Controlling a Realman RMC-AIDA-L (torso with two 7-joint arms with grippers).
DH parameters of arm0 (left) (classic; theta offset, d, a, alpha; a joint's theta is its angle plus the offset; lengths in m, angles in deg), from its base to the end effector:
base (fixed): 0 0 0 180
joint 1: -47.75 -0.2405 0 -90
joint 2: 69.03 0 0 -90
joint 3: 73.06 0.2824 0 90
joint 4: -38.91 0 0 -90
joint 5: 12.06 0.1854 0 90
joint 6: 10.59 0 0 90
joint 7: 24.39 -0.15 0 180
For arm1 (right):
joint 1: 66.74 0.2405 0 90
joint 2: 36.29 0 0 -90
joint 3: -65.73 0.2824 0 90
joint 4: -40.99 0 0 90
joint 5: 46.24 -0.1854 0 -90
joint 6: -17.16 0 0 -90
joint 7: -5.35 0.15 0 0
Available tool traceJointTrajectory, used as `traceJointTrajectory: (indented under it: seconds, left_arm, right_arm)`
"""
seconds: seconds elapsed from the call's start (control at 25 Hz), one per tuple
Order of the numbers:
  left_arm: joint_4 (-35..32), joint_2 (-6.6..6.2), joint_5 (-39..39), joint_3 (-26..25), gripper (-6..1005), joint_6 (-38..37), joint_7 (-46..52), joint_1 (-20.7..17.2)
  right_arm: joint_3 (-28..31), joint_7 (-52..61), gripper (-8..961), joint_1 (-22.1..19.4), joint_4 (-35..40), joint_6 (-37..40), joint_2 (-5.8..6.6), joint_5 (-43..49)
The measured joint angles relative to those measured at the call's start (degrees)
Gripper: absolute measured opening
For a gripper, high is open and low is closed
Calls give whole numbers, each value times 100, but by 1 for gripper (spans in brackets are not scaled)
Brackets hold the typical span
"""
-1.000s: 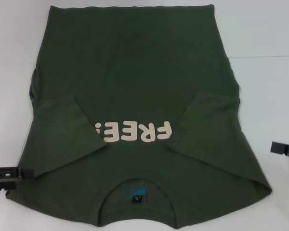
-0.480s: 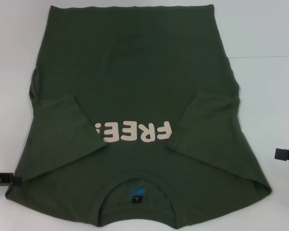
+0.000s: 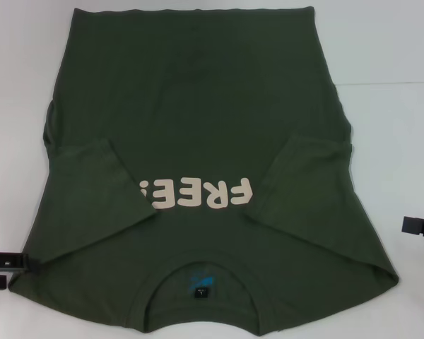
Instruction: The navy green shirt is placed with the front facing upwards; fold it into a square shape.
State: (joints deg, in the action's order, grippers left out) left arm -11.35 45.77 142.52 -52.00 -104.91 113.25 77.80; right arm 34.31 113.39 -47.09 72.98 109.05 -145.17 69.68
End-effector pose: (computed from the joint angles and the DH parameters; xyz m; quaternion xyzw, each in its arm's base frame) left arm -0.3602 0.2973 0.0511 -0.7033 -0.6919 -0.0472 0.1562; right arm 0.3622 0.2737 0.0542 -0.7873 0.5398 0.2600 0.1454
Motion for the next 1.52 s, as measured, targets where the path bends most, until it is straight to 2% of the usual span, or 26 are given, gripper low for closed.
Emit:
traceJointTrajectory:
  seconds: [0.68, 1.44, 1.52]
  left_arm:
    - [92, 8, 18, 100, 891, 100, 23, 33]
    - [445, 18, -1, 154, 890, 115, 108, 341]
    - [431, 14, 0, 153, 846, 113, 112, 343]
  right_arm:
    - [-31, -2, 758, 69, 0, 4, -12, 0]
    - [-30, -2, 758, 74, 0, 4, -17, 9]
    - [-30, 0, 757, 74, 0, 4, -15, 9]
